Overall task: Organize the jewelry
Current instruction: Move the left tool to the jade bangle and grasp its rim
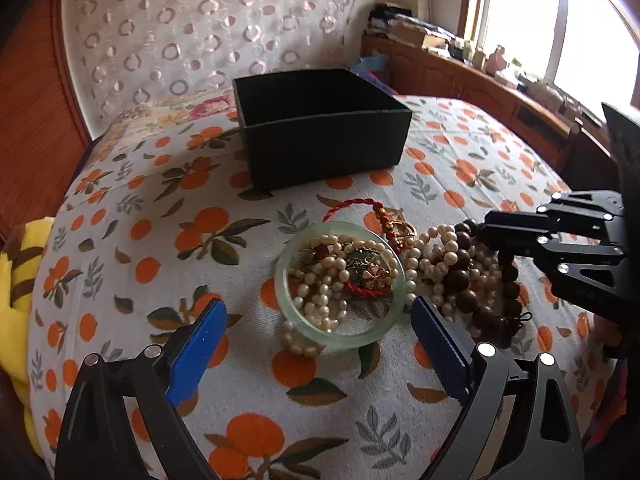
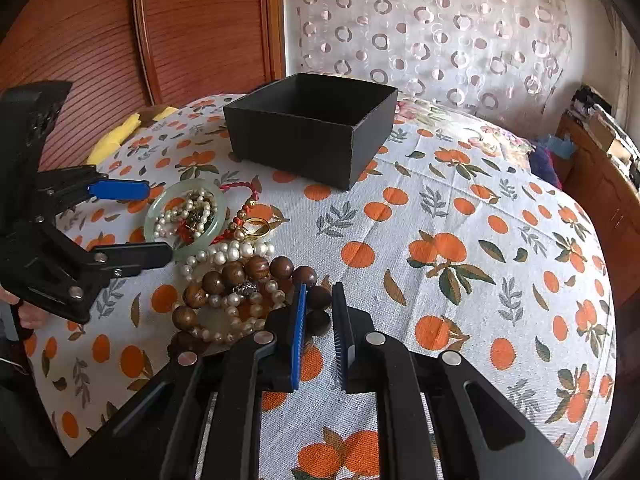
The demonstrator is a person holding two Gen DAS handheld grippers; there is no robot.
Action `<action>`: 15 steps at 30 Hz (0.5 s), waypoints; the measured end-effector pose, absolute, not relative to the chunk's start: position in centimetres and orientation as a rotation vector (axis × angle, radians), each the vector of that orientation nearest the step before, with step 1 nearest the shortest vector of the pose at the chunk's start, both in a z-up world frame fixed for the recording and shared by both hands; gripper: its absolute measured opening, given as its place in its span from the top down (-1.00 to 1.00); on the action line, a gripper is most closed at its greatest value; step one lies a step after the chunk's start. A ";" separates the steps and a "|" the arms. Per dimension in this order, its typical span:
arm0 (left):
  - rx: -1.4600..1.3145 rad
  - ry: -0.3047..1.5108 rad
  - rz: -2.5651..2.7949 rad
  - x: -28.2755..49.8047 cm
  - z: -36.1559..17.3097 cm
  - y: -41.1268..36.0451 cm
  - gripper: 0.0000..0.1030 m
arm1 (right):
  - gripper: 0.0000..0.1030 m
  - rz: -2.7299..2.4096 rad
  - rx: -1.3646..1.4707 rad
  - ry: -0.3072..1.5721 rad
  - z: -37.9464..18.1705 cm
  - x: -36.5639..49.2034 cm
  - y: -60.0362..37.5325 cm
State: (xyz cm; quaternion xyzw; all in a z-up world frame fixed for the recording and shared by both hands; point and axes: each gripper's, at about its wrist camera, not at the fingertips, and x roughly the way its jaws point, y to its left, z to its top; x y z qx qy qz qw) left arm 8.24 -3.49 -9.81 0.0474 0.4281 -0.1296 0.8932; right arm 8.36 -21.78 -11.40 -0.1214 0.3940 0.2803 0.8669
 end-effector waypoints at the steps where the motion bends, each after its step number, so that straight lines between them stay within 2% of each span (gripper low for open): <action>1: 0.104 0.892 -0.270 8.4 -9.9 -3.7 -0.74 | 0.72 0.584 -0.259 0.823 -11.4 8.3 -21.7; 15: 0.153 0.889 -0.257 9.4 -10.0 -5.1 -0.72 | 0.72 0.571 -0.241 0.820 -11.5 8.5 -21.8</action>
